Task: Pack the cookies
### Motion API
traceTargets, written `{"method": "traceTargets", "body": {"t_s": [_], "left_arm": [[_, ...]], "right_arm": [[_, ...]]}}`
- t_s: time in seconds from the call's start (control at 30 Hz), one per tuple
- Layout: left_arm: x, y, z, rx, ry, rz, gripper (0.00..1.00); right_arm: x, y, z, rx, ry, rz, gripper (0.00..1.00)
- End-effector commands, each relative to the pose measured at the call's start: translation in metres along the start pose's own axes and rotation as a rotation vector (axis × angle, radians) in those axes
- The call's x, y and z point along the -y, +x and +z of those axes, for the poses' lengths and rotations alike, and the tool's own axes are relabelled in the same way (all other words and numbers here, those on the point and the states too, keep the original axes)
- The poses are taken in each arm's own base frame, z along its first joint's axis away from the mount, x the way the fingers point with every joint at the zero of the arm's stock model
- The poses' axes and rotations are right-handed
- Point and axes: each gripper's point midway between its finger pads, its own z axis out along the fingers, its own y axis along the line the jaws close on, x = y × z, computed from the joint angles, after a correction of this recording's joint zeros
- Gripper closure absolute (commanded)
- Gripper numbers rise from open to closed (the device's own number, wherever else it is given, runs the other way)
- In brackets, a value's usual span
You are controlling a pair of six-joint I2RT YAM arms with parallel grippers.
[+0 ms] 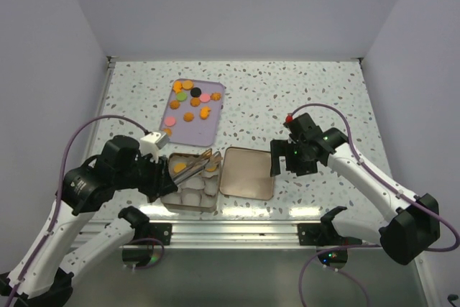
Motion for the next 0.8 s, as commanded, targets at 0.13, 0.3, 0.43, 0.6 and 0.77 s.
{"method": "traceTargets", "body": {"t_s": [0.13,0.3,0.43,0.6,0.77], "left_arm": [[-0.001,0.017,-0.006,-0.038,0.011,0.017,0.88],[-0.001,0.023,-0.010,-0.038,0.017,0.007,0.88],[0.004,0.027,-0.008,-0.058,0.049,0.008,0.88],[0.007,0.030,-0.006,-0.079,0.074,0.003,0.88],[0.005,0.038,-0.005,-0.098,0.070,-0.007,0.90]], "right_arm": [[-0.006,-0.005,-0.005,0.011,-0.015,0.027,0.01],[-0.005,0.000,0.000,-0.002,-0.013,0.032,0.01],[-0.004,0.000,0.001,-0.004,-0.013,0.030,0.01],[-0.005,-0.001,0.003,-0.009,-0.014,0.023,0.01],[-0.004,0.000,0.003,-0.012,-0.012,0.014,0.01]]}}
